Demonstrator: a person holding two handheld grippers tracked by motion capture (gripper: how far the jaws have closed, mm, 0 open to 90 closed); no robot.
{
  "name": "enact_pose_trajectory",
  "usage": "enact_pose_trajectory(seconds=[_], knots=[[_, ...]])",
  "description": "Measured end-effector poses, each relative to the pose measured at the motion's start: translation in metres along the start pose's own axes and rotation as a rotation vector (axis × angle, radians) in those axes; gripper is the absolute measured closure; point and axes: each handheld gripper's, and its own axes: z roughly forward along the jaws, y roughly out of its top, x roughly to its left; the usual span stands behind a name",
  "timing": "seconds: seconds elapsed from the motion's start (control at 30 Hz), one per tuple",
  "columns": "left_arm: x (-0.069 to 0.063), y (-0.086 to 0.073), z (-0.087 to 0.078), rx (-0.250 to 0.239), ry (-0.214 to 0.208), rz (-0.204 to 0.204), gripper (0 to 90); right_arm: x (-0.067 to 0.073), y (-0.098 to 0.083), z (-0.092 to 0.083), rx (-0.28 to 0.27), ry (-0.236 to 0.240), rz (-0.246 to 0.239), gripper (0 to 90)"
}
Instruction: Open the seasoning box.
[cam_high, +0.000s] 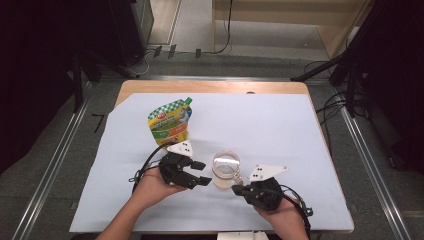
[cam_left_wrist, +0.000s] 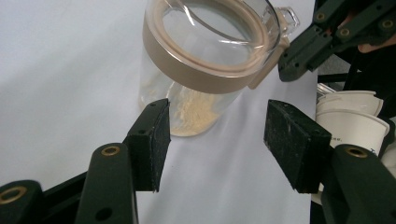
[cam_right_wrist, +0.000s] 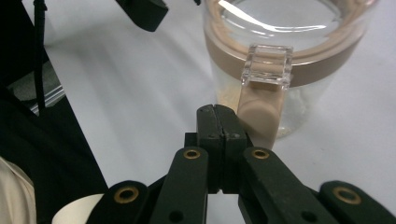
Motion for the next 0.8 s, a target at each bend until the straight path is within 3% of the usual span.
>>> enact_pose_trajectory(seconds=[0.4,0.8], knots=[[-0.001,0.001,0.004,0.018,0.013,0.012,39.4,-0.015,-0.004,-0.007,0.033,-0.031,0.021,90.0],[0.0,0.002,0.006,0.012,-0.009,-0.003,35.1,-0.03,-0.004,-0.012,0.064,-0.07,0.029,90.0]])
